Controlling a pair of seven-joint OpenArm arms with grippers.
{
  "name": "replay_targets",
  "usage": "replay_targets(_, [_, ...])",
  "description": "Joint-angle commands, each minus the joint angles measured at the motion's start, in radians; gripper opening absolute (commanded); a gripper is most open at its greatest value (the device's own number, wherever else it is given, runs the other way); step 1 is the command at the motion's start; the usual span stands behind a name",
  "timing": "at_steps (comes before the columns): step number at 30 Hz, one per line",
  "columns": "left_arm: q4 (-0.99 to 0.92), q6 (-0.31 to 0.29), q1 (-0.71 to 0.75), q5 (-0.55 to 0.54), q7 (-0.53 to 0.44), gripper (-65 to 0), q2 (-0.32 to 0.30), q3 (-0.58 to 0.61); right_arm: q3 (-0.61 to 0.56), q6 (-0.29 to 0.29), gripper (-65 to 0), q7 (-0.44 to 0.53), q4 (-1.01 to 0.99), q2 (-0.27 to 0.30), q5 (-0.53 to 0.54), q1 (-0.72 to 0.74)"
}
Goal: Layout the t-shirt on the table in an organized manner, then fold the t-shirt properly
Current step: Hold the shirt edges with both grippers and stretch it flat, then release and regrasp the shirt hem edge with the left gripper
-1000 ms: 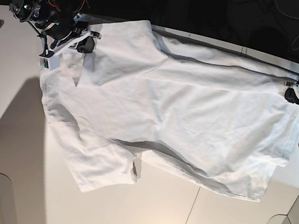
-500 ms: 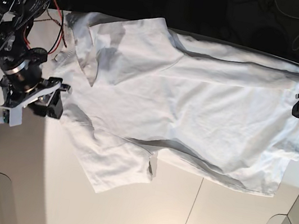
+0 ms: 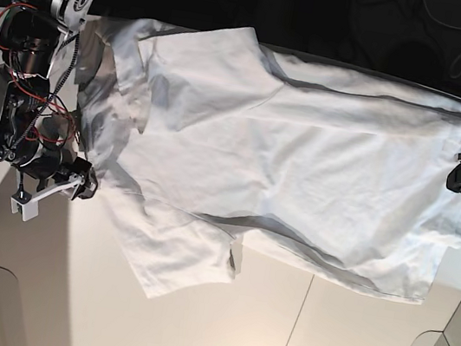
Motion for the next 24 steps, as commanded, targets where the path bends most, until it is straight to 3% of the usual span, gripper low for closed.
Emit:
replay_targets(1, [0.016, -0.010, -0.008, -0.010, -0.018, -38.7, -0.014, -0.009, 0.002, 0.008, -32.9, 0.019, 0.009, 0.011, 0.020, 0.026])
replay_targets(6, [0.016, -0.010, -0.019, -0.008, -0.041, -38.8, 0.010, -0.009, 0.002, 0.028, -32.9, -0.055, 0.003, 0.000, 0.071, 0.024])
replay_targets(11, [0.016, -0.010, -0.058, 0.008, -0.051, -38.8, 0.028, -0.009, 0.000, 0.061, -33.5, -0.069, -0.021, -0.021, 0.107, 0.023])
replay_targets(13, [0.016, -0.010, -0.081, 0.040, -0.086, -38.8, 0.028, -0.009, -0.001, 0.062, -41.9, -0.072, -0.031, -0.021, 0.107, 0.024])
replay_targets(15, [0.013, 0.020, -0.120, 0.097, -0.140, -38.8, 0.028, -0.009, -0.001, 0.061, -61.8, -0.072, -0.031, -0.020, 0.108, 0.018])
replay_targets(16, [0.010, 0.052, -0.147, 0.135, -0.165, -38.8, 0.028, -0.009, -0.001, 0.061, -65.0, -0.072, -0.031, -0.020, 0.107, 0.015])
replay_targets(19, [-0.033, 0.119, -0.262, 0.205, -0.218, -38.8, 0.027, -0.008, -0.001, 0.061, -65.0, -0.069, -0.031, -0.020, 0.106, 0.003])
replay_targets(24, [-0.356, 0.121, -0.575, 0.216, -0.243, -38.8, 0.017, 0.002, -0.001, 0.061, -65.0, -0.069, -0.030, -0.019, 0.102, -0.010])
